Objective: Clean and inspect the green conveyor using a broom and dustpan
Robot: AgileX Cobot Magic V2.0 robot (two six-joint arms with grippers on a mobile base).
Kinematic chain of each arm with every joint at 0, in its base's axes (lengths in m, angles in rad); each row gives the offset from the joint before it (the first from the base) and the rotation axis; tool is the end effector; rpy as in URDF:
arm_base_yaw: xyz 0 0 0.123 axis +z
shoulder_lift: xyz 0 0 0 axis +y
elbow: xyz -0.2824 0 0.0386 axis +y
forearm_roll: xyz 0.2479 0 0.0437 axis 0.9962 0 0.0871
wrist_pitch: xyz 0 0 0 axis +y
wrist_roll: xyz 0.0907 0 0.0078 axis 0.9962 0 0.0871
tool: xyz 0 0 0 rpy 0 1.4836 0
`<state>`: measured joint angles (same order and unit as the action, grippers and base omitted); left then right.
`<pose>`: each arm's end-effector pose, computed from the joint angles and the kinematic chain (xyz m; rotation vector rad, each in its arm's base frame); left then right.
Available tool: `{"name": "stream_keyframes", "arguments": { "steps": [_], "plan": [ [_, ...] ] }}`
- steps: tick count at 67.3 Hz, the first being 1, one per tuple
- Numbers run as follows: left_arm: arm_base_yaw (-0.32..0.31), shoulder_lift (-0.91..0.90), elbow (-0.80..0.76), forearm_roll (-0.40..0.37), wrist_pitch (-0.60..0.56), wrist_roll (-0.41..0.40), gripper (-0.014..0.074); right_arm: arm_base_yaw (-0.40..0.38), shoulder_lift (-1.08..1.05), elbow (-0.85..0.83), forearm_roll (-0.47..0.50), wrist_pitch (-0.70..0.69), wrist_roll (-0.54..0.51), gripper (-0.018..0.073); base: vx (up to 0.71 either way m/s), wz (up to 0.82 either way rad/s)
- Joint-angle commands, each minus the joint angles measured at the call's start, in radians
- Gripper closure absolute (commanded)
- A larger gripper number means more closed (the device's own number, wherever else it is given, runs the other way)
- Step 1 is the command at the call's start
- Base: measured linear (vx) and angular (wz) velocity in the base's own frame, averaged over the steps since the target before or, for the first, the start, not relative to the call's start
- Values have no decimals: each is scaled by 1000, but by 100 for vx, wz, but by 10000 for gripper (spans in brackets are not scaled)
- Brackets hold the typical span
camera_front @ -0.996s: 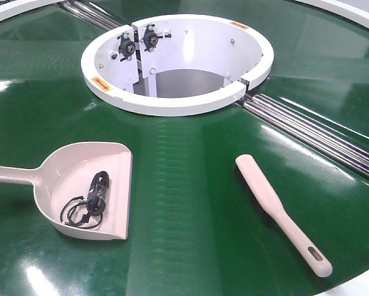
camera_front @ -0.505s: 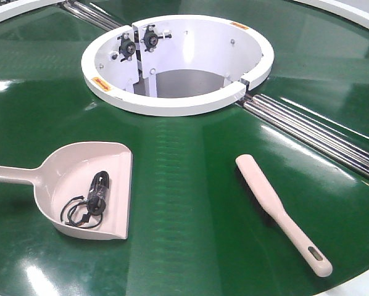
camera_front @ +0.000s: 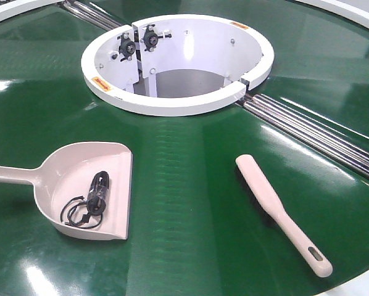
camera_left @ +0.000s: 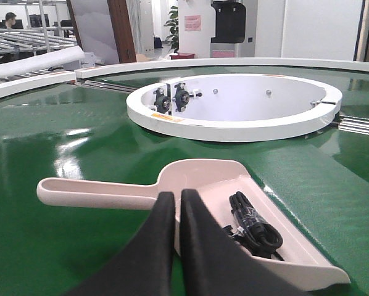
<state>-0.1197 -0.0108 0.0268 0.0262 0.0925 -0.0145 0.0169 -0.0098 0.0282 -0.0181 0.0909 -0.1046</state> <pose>0.0564 -0.0066 0.1962 0.1026 1.5894 -0.0823 0.0569 0.0008 0.1958 -0.1098 1.5897 -0.0837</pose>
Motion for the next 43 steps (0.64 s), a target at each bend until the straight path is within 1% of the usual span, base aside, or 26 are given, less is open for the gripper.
{"name": "stream_keyframes", "arguments": {
  "steps": [1,43],
  "plan": [
    [2,-16,27,-2,-77,-9,603,-4,-19,11,-7,-73,4,569,0,0],
    [2,-16,27,-2,-77,-9,603,-4,-19,11,-7,-73,4,569,0,0]
  ]
}}
